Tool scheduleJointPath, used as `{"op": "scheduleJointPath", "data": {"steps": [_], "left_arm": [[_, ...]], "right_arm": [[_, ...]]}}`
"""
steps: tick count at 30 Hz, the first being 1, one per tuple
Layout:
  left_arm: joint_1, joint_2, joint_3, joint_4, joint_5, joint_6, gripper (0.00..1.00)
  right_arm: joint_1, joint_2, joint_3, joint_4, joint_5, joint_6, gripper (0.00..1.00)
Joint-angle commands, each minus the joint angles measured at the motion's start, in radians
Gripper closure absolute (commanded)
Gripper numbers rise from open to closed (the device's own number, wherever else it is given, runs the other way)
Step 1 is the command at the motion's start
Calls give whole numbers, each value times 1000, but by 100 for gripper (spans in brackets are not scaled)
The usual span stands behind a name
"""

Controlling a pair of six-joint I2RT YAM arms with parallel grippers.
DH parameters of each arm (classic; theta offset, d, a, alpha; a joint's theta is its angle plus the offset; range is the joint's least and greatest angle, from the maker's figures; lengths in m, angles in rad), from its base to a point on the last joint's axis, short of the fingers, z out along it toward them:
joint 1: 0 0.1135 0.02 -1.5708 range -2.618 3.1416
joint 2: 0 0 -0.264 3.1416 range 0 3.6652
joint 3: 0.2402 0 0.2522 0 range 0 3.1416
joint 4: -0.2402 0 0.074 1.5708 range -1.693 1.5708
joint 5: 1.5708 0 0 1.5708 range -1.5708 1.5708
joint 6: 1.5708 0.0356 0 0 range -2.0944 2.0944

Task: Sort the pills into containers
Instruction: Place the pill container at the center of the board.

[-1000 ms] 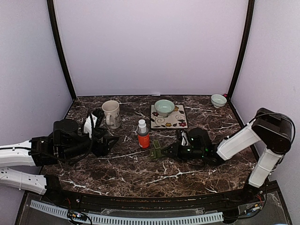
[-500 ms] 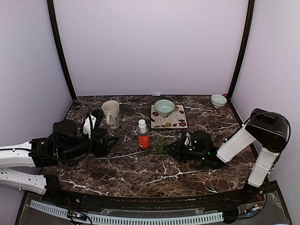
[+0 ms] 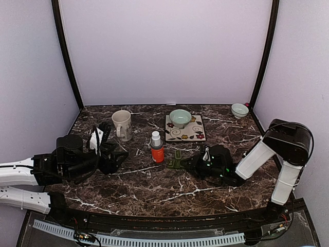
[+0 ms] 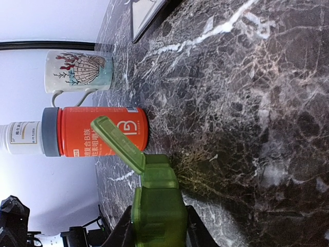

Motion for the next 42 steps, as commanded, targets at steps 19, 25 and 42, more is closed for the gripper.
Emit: {"op": "scheduleJointPath", "data": {"steps": [19, 25, 42], "left_arm": [[4, -35, -35, 34, 4, -20, 34], [4, -44, -35, 33, 2, -22, 34], [4, -78, -42, 39, -40, -36, 34]], "right_arm": [[52, -80, -62, -131, 120, 13, 40], [87, -125, -59, -238, 169, 4, 37], [163, -311, 155, -808, 477, -273, 34]]}}
